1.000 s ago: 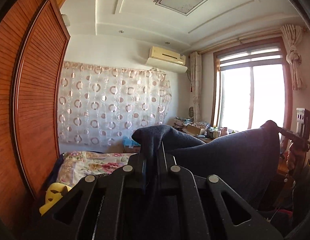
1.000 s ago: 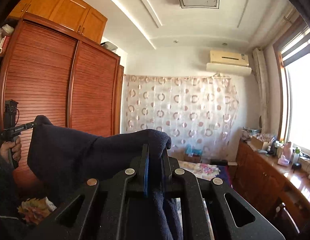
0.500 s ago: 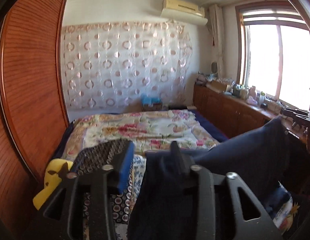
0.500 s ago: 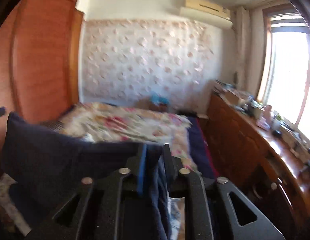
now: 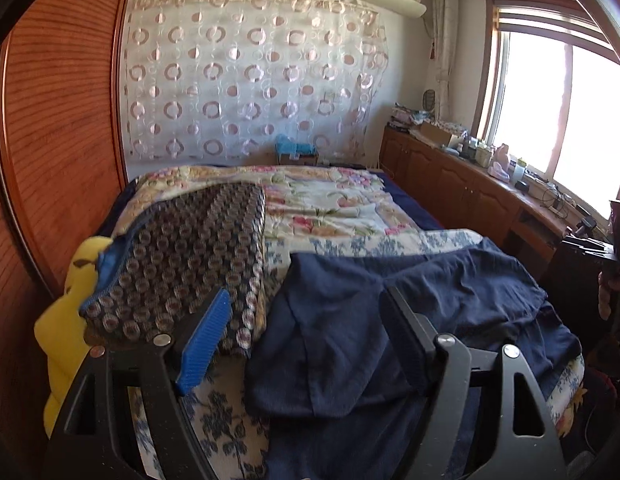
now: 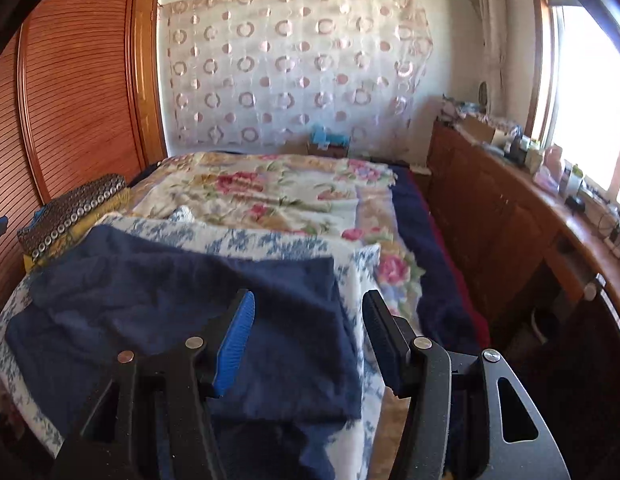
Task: Fold small clothes
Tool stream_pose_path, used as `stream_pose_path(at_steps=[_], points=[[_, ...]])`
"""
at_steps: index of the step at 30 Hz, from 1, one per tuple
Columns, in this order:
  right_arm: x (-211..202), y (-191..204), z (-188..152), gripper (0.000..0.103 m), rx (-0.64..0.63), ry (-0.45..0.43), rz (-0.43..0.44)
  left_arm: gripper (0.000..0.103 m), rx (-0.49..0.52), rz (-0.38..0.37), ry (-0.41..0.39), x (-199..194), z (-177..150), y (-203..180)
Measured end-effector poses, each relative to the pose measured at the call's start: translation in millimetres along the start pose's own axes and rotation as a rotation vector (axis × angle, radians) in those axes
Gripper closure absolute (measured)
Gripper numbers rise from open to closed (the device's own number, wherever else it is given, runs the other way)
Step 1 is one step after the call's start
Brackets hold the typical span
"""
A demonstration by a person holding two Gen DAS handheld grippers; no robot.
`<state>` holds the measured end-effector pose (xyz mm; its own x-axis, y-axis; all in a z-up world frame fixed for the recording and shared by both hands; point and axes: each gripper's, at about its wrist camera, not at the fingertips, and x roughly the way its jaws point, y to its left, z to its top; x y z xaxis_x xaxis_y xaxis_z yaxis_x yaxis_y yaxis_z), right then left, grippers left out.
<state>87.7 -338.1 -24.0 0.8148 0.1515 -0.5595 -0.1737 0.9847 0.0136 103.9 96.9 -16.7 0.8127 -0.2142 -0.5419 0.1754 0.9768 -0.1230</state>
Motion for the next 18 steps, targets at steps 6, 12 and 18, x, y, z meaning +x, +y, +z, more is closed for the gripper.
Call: stream_pose_path(at_steps=[6, 12, 18], points=[[6, -25, -27, 0.045, 0.081, 0.122, 0.005, 0.025, 0.004, -0.009, 0.087, 18, -29, -3], [15, -49, -26, 0.045, 0.175, 0.215, -0.005, 0.025, 0.008, -0.007, 0.205, 46, -53, -6], [17, -75, -11, 0.047, 0.265, 0.242, 0.031, 0.025, 0.024, 0.014, 0.299, 66, -65, -9]])
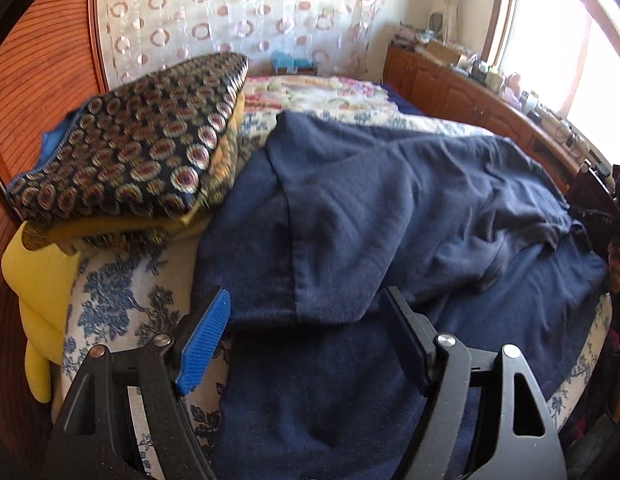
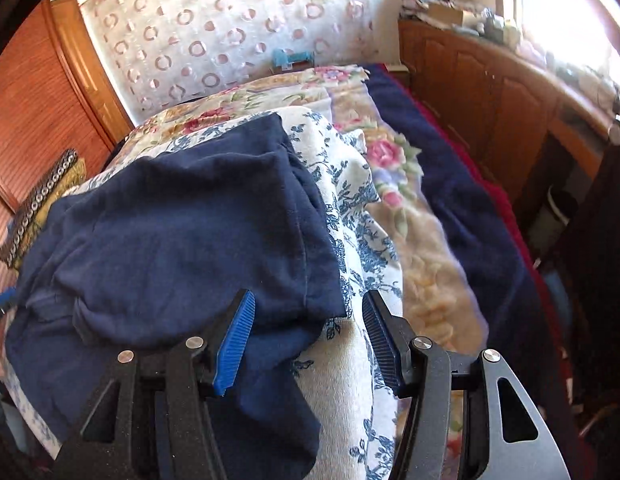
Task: Fold small clothes
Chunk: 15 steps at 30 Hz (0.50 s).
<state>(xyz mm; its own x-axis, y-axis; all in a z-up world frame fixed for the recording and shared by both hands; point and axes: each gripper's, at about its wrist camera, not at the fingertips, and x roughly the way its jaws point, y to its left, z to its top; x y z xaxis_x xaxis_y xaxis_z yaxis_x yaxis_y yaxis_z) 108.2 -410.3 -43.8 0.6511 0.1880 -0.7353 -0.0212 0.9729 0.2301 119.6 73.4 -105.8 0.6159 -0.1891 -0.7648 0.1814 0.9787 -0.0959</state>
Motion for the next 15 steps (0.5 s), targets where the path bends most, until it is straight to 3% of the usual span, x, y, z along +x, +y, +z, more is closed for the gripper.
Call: stream_pose_path(at_steps=[3, 5, 10, 15], points=[[-2, -4, 1, 0.068, 0.006, 0.003, 0.01, 0.025, 0.004, 0.004, 0.033, 8, -2, -2], [-8, -6, 6, 0.093, -0.001, -0.004, 0.012, 0.025, 0.025, 0.036, 0.038, 11, -4, -5], [-34, 8, 8, 0.095, -0.043, -0.112, 0.021, 0.021, 0.054, 0.061, 0.036, 16, -8, -10], [-67, 21, 8, 0.095, -0.071, -0.166, 0.103, 0.02, 0.054, 0.06, 0.039, 16, -6, -9]])
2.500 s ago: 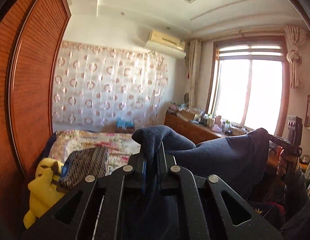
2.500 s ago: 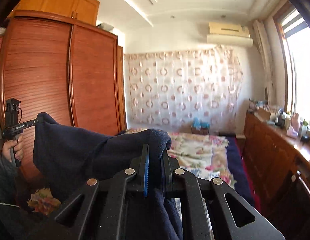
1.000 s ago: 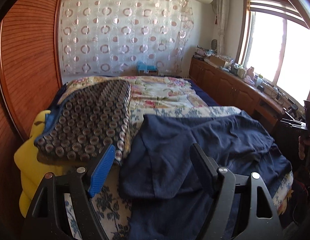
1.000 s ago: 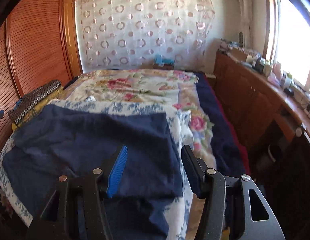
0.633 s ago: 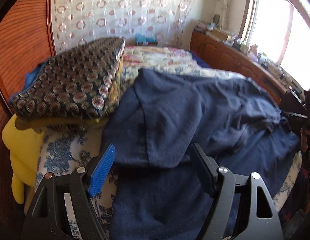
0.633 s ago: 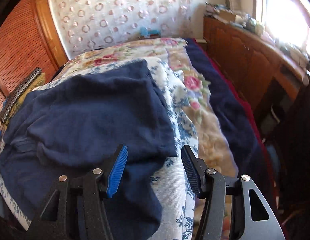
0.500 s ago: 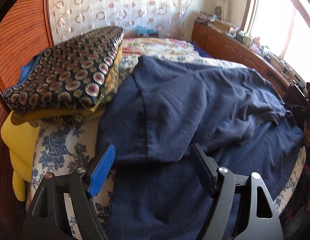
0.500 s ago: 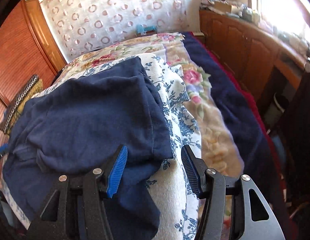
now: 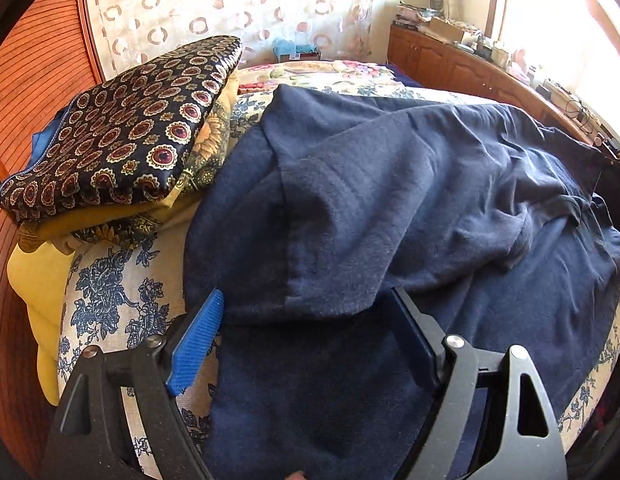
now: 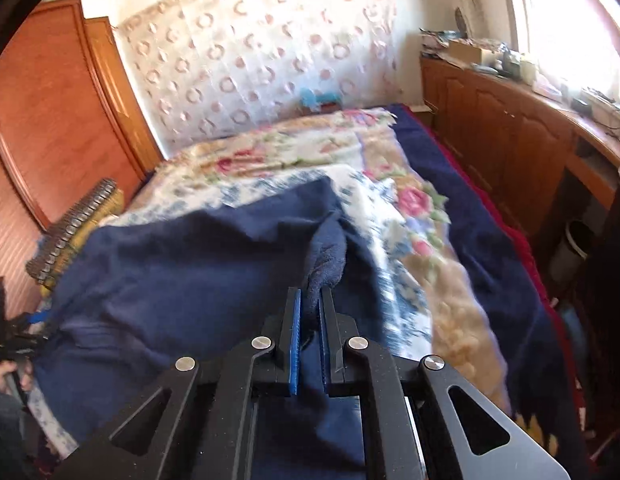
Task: Fold small clothes
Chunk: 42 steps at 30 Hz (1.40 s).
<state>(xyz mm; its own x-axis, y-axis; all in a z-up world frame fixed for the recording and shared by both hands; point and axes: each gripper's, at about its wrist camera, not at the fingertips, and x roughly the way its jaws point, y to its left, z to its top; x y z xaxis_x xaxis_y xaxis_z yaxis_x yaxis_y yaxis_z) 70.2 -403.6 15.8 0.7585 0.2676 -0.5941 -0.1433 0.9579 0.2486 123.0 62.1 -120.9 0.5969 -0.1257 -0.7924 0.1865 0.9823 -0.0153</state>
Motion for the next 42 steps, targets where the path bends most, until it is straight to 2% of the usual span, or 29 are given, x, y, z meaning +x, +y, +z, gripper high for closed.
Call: stream_pose_path(at_steps=[3, 8, 12, 15, 20, 24, 28, 35, 38, 41, 42], points=[[-2, 4, -6, 0.095, 0.008, 0.026, 0.006, 0.02, 0.0, 0.0, 0.001, 2, 1, -1], [22, 6, -8, 0.095, 0.003, 0.069, -0.026, 0.019, 0.001, -0.001, 0.001, 2, 1, -1], [19, 5, -10, 0.095, -0.006, 0.086, -0.046, 0.019, 0.004, -0.002, 0.002, 2, 1, 0], [21, 21, -7, 0.095, -0.028, 0.094, -0.062, 0.019, -0.005, -0.014, 0.009, -2, 1, 5], [44, 31, -3, 0.095, -0.029, 0.093, -0.055, 0.024, -0.064, -0.055, -0.065, -26, 2, 24], [48, 32, -4, 0.095, -0.023, 0.092, -0.048, 0.033, -0.109, -0.054, -0.113, -40, 6, 42], [47, 33, -4, 0.095, -0.027, 0.093, -0.052, 0.048, -0.156, -0.057, -0.093, -34, 5, 56], [55, 34, -6, 0.095, -0.028, 0.094, -0.049, 0.052, -0.155, -0.02, -0.034, -10, 1, 57], [53, 33, -6, 0.095, -0.027, 0.094, -0.047, 0.052, -0.145, -0.034, -0.025, -5, 2, 54], [54, 33, -6, 0.095, -0.028, 0.094, -0.046, 0.072, -0.139, -0.057, -0.025, -4, 4, 54], [54, 33, -6, 0.095, -0.028, 0.094, -0.046, 0.082, -0.138, -0.057, -0.024, -4, 5, 54]])
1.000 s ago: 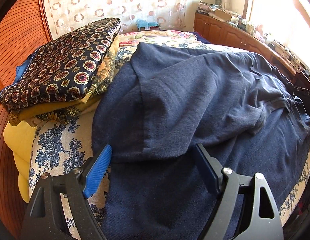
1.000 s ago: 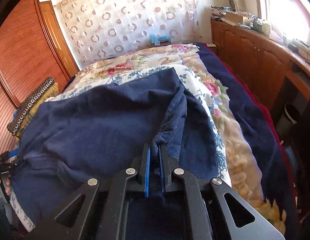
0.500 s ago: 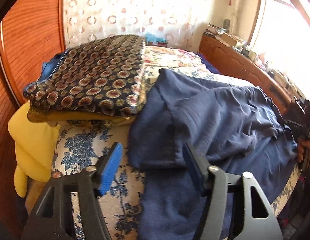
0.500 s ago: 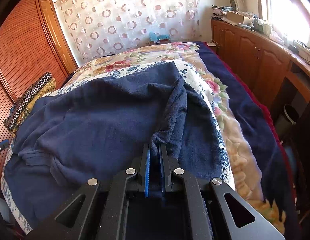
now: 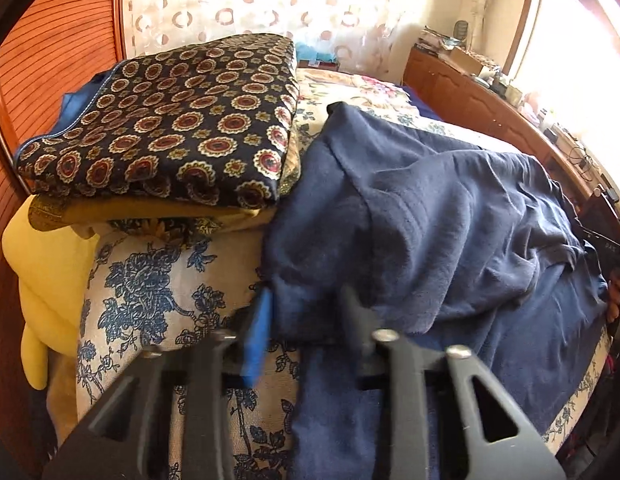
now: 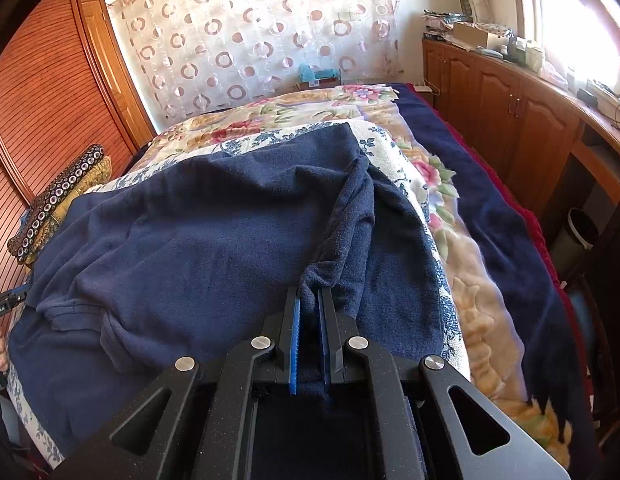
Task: Fold small clothes
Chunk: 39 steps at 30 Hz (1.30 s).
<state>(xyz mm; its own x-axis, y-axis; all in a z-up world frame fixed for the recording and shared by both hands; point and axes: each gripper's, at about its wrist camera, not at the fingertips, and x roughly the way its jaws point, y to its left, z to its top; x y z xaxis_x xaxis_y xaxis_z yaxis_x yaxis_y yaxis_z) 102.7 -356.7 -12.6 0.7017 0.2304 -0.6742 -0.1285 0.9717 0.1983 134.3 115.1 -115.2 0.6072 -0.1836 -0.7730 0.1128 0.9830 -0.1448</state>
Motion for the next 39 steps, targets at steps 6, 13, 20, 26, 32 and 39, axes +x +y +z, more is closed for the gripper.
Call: stream_pose_path(at_steps=[6, 13, 20, 26, 32, 39], points=[[-1, -1, 0, 0.095, 0.005, -0.008, 0.01, 0.099, 0.002, -0.005, -0.076, -23, 4, 0], [-40, 5, 5, 0.096, -0.048, -0.127, -0.042, 0.099, 0.033, -0.045, -0.199, -74, 15, -15], [-102, 2, 14, 0.097, -0.067, -0.232, -0.035, 0.099, 0.035, -0.086, -0.317, -120, 25, -27], [-150, 3, -1, 0.097, -0.1, -0.272, -0.021, 0.099, 0.021, -0.08, -0.37, -144, 24, -23], [-160, -5, -31, 0.097, -0.099, -0.222, -0.001, 0.099, -0.036, -0.103, -0.349, -145, 3, -5], [-130, 14, -38, 0.097, -0.118, -0.17, 0.034, 0.099, -0.02, -0.145, -0.277, -117, -3, -28]])
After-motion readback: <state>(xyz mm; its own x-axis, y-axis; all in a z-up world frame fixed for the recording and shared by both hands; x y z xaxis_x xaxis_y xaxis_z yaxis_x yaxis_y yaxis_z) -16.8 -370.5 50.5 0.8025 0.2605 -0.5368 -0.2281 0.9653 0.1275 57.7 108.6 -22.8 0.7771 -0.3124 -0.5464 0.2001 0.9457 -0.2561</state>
